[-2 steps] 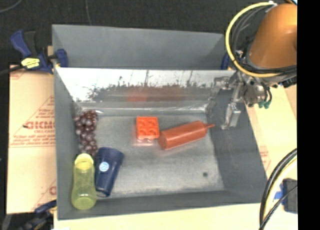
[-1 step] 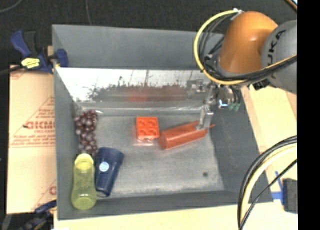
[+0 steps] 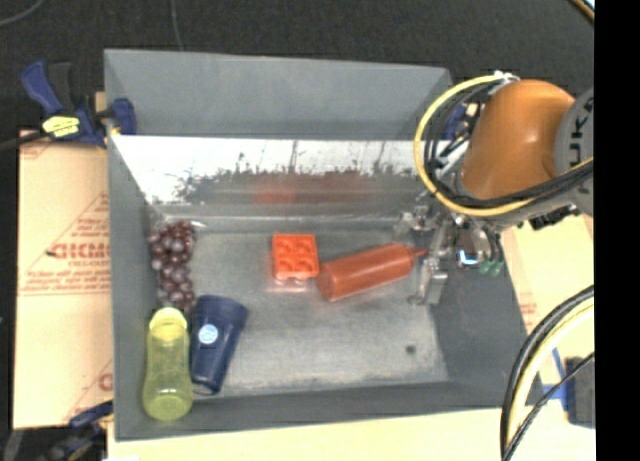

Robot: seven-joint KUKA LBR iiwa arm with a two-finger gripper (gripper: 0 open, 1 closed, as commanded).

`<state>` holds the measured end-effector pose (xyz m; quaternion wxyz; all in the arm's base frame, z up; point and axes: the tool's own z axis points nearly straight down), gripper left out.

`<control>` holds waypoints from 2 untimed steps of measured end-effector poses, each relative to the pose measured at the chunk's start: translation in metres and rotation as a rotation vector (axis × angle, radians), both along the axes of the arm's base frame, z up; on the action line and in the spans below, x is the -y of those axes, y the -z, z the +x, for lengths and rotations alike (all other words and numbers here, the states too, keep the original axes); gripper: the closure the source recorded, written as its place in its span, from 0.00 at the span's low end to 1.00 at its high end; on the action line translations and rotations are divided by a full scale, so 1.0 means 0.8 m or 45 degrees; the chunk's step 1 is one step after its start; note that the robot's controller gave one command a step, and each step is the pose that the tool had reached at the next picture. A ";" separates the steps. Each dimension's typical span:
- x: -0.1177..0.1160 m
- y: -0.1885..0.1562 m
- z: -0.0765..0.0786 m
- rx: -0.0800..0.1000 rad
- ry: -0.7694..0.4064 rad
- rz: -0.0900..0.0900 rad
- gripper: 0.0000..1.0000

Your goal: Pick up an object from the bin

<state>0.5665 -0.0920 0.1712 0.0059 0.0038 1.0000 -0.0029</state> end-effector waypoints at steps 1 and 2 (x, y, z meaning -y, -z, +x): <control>-0.022 0.096 0.035 0.003 0.027 0.007 0.00; -0.009 0.105 0.014 0.023 0.091 0.000 1.00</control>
Offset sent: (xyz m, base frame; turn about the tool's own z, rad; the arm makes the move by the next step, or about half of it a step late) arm 0.0105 0.0076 -0.0847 0.0775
